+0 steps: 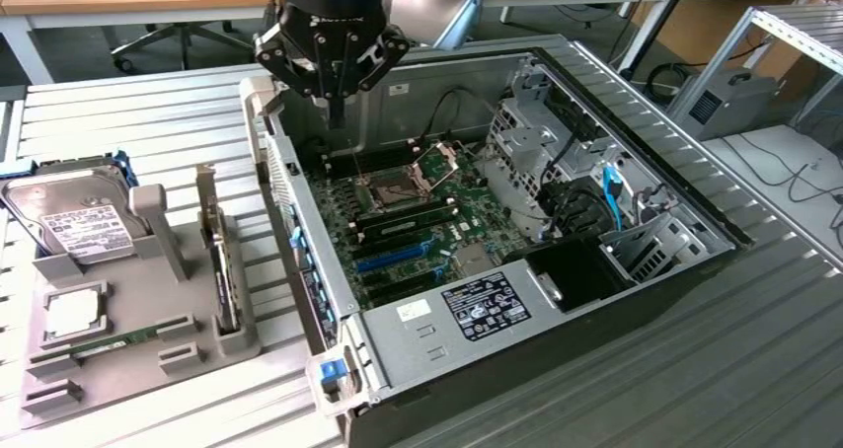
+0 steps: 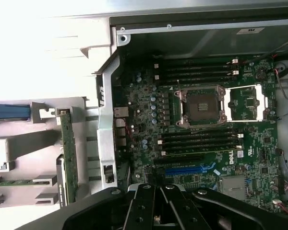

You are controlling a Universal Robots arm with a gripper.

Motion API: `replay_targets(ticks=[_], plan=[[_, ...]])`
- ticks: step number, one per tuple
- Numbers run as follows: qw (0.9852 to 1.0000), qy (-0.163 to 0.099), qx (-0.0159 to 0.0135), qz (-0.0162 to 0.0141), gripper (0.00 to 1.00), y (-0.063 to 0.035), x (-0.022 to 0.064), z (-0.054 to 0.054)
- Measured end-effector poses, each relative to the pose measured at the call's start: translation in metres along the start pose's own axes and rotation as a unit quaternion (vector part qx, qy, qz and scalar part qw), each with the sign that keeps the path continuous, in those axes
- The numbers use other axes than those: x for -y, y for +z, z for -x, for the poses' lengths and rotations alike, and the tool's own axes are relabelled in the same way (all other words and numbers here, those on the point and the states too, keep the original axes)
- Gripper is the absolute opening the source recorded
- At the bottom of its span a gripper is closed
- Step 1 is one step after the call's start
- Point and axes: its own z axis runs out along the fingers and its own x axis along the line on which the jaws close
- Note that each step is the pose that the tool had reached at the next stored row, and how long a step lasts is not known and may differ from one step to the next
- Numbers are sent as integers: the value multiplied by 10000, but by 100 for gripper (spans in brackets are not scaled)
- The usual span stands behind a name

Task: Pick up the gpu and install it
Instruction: 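Reach for the gpu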

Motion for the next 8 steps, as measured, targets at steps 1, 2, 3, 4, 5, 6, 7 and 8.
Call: replay_targets(ticks=[1, 2, 3, 4, 5, 6, 7, 8], plan=[[10000, 0, 0, 0, 11, 0, 1, -16], [10000, 0, 0, 0, 11, -1, 2, -32], [10000, 0, 0, 0, 11, -1, 3, -43], [10000, 0, 0, 0, 11, -1, 4, -55], [10000, 0, 0, 0, 11, -2, 5, -69], [10000, 0, 0, 0, 11, -2, 7, -92], [10000, 0, 0, 0, 11, -3, 8, -108], [10000, 0, 1, 1, 11, -3, 10, -136]])
